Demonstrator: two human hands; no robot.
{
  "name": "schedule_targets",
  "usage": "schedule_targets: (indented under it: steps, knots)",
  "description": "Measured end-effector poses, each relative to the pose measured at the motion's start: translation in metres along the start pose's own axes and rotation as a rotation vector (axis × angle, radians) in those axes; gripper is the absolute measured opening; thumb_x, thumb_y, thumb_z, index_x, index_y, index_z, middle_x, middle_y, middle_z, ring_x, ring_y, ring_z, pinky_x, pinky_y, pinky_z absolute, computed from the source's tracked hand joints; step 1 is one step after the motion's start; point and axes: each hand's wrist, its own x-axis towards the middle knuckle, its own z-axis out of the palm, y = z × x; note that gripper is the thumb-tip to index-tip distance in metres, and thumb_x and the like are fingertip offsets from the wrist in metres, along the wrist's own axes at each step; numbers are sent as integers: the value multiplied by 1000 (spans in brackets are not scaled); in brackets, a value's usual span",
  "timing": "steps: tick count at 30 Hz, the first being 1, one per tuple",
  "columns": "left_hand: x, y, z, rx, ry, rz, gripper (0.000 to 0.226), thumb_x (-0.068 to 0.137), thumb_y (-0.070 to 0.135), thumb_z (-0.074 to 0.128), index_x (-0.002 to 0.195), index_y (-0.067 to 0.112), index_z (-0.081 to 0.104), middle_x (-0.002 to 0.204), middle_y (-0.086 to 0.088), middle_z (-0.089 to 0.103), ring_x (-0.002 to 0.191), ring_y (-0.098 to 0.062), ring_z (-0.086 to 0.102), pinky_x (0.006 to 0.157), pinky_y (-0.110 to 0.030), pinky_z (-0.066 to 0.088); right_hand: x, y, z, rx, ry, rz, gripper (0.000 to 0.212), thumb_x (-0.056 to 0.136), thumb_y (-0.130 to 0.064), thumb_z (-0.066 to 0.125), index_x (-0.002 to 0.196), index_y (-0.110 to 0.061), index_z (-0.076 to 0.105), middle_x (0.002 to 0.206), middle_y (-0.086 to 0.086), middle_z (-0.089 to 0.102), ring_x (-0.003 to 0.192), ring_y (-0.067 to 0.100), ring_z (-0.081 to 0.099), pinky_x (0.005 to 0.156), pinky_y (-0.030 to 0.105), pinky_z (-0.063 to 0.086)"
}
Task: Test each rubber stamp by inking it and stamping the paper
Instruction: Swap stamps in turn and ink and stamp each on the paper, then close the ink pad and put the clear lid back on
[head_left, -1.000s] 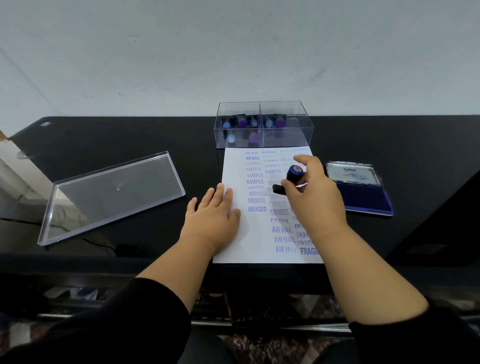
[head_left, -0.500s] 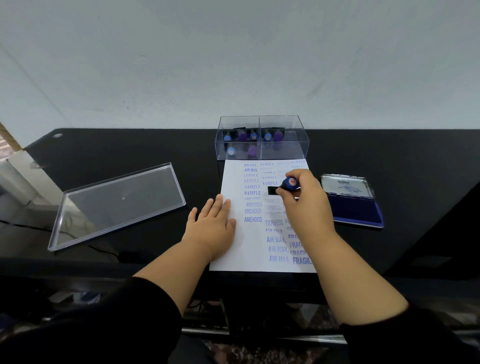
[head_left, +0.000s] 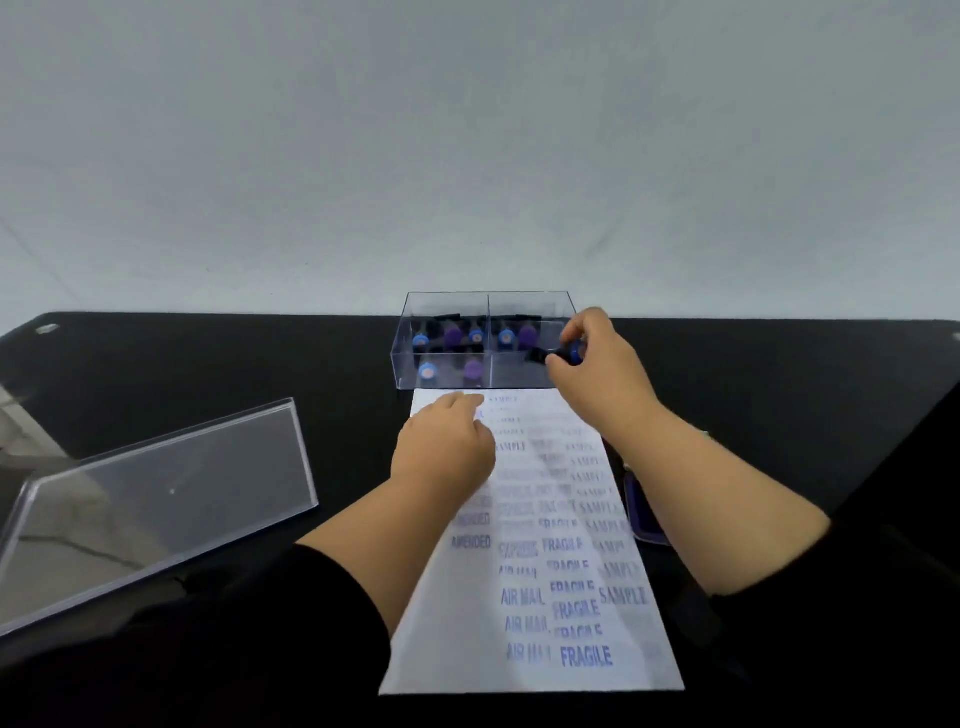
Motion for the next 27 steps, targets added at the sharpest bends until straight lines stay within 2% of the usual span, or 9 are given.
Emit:
schedule_targets:
  steps: [2, 5, 7, 10, 13, 18, 20, 24, 27]
  knots:
    - [25, 8, -2, 30, 15, 69, 47, 100, 21, 32, 147, 21, 33, 155, -1, 27, 139, -20, 29, 112, -34, 26, 24, 5, -8, -42, 6, -29, 9, 90, -13, 54, 94, -20, 48, 81, -5, 51, 69, 12, 49, 59, 21, 41]
    - [63, 14, -6, 85, 17, 118, 49, 101, 23, 29, 150, 20, 24, 160, -2, 8, 146, -18, 10, 116, -34, 15, 58, 13, -20, -142, -28, -46, 8, 90, -14, 55, 91, -22, 56, 90, -5, 57, 80, 12, 50, 58, 13, 35]
    - [88, 16, -8, 121, 15, 136, 51, 102, 24, 28, 151, 19, 19, 160, -1, -1, 147, -18, 3, 116, -34, 11, 80, 15, -25, -219, -68, -44, 7, 92, -16, 53, 93, -21, 58, 94, -5, 56, 85, 12, 48, 60, 18, 34]
    - [121, 15, -8, 187, -21, 139, 52, 102, 26, 26, 152, 17, 14, 160, -2, -6, 147, -18, -1, 118, -35, 9, 109, 17, -26, -342, -114, -46, 15, 95, -18, 46, 106, -18, 56, 100, -1, 54, 88, 15, 48, 71, 24, 36]
    - [149, 13, -8, 216, -111, 126, 53, 102, 28, 20, 153, 17, 8, 160, -3, -7, 147, -19, -5, 119, -37, 4, 136, 21, -19, -447, -174, -61, 25, 96, -16, 39, 117, -16, 51, 111, 5, 54, 87, 18, 50, 70, 26, 37]
    - [176, -2, -1, 325, -202, 161, 54, 103, 34, 14, 153, 22, -1, 160, 1, -10, 147, -18, -9, 117, -39, -4, 169, 27, -5, -648, -335, -126, 32, 95, -9, 45, 127, -15, 46, 125, 8, 50, 102, 19, 50, 79, 25, 38]
    - [178, -9, 5, 321, -216, 169, 54, 102, 35, 15, 153, 24, -1, 160, 3, -9, 147, -17, -8, 117, -40, -5, 177, 27, 1, -746, -368, -156, 33, 95, -8, 47, 127, -12, 46, 122, 8, 52, 98, 17, 49, 76, 25, 36]
    - [176, -12, 8, 283, -208, 178, 54, 102, 35, 15, 153, 25, 0, 160, 5, -9, 146, -15, -9, 117, -40, -6, 187, 26, 13, -980, -451, -192, 26, 97, -14, 46, 120, -4, 51, 116, 13, 57, 99, 24, 55, 73, 29, 40]
    - [176, -12, 8, 272, -205, 182, 53, 102, 36, 15, 153, 26, 0, 160, 6, -9, 146, -13, -9, 117, -40, -7, 194, 28, 23, -1164, -533, -198, 21, 93, -7, 48, 112, -2, 58, 112, 13, 60, 78, 18, 48, 53, 24, 33]
